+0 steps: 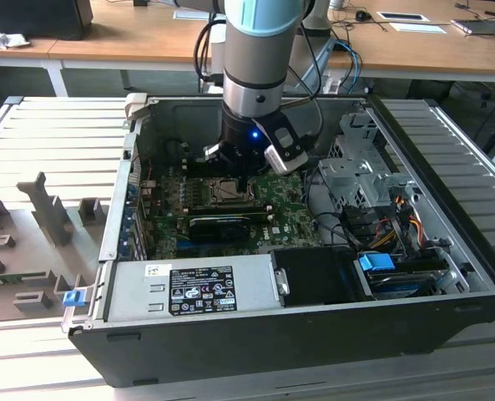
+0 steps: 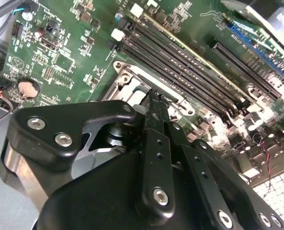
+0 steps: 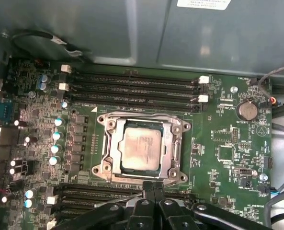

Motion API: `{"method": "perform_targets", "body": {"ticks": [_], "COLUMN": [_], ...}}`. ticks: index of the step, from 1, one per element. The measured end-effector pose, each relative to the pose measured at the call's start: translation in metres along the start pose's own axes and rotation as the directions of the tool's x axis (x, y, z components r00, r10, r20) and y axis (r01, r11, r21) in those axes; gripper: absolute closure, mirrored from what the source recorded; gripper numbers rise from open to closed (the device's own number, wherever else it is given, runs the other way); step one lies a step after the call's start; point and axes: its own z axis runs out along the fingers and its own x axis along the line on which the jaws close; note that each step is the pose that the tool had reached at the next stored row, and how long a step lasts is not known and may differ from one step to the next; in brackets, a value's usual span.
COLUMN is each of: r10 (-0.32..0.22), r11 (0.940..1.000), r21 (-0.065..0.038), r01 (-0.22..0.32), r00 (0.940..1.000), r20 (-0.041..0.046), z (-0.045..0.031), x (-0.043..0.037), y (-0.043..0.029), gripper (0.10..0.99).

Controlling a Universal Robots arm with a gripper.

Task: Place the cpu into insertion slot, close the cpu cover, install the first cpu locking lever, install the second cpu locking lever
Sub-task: 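Install the second cpu locking lever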

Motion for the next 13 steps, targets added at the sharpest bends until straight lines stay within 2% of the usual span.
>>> {"method": "perform_targets", "body": {"ticks": [2,3,4,5,9,13], "r10": [0.0,0.0,0.0,0.0,0.0,0.0], "r11": [0.9998,0.9992,0.9976,0.9971,0.9964,0.9964], "r21": [-0.019,-0.039,-0.07,-0.076,-0.084,-0.085], "r01": [0.0,0.0,0.001,0.001,0.001,0.001], "r00": [1.0,1.0,1.0,1.0,1.0,1.0], "r20": [0.0012,0.0025,0.0047,0.0052,0.006,0.0059], "z": [0.0004,0.0004,0.0003,0.0003,0.0006,0.0002], "x": [0.0001,0.0002,0.0003,0.0004,0.0007,0.001], "y": [-0.0015,-0.0025,-0.0043,-0.005,-0.0093,-0.0123], "gripper": [0.98,0.98,0.98,0.98,0.98,0.98]}}
